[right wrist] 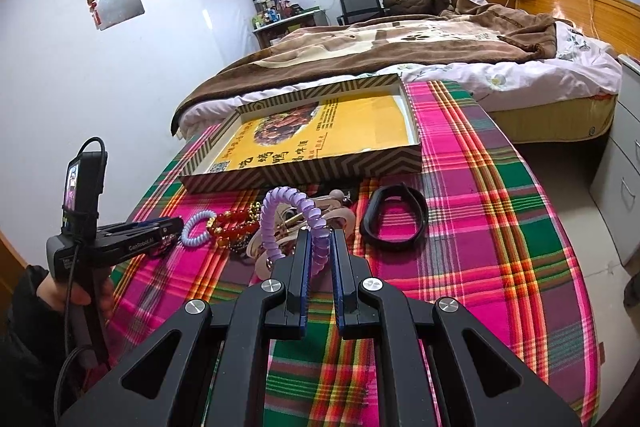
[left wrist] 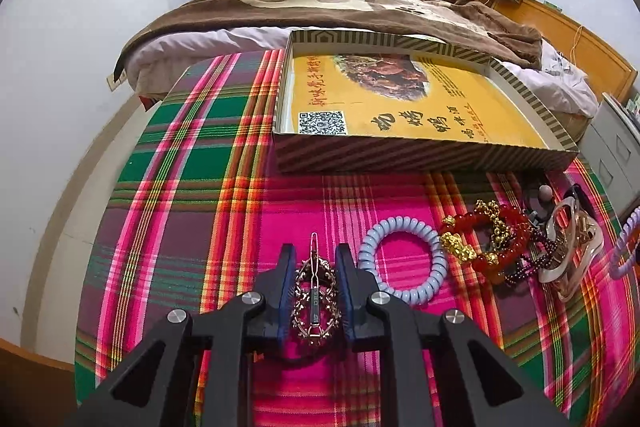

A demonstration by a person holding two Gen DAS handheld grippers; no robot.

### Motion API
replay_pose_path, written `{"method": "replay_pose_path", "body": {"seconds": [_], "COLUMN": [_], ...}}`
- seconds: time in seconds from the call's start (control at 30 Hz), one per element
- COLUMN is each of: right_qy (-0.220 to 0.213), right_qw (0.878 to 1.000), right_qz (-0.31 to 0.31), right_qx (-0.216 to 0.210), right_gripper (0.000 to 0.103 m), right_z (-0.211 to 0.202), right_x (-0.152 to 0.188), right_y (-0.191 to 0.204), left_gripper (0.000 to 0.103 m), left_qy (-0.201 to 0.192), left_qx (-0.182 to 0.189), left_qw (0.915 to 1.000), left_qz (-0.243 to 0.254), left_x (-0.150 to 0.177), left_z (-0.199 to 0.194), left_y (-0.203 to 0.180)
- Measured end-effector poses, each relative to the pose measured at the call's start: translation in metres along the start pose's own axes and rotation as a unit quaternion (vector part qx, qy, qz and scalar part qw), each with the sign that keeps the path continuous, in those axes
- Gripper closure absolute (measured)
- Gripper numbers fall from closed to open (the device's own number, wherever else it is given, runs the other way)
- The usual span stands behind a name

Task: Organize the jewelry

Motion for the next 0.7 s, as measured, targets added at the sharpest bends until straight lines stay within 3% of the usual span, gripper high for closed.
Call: {"method": "replay_pose_path", "body": {"seconds": [0.43, 0.7], "right_qy": [-0.015, -0.035], "right_qw": [1.0, 0.999], "right_qz": [0.001, -0.002], "right_qx": [0.001, -0.002], "right_gripper": [0.093, 0.093], "right_z": [-0.006, -0.016], "right_x": [-0.015, -0.038], "right_y": [-0.005, -0.007], "left_gripper": [0.085, 0.085], "left_qy": [-0.031, -0.051], "left_qx": [0.013, 0.068], "left_qw": [0.9994, 0.9962], "left_qz": [0.002, -0.018], "left_x": [-0.013, -0.031], "left_z": [-0.034, -0.063], "left_y": [-0.002, 0.001]}}
Point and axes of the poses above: each gripper's, at about its wrist camera, not at the fingertips, and z roughly the way its jaws point, y to its left, x to its underside, the point moved 4 cm from there along z, roughly the way its jaws point, and after that the axes turned 7 degrees about y, right-handed, at the moved point
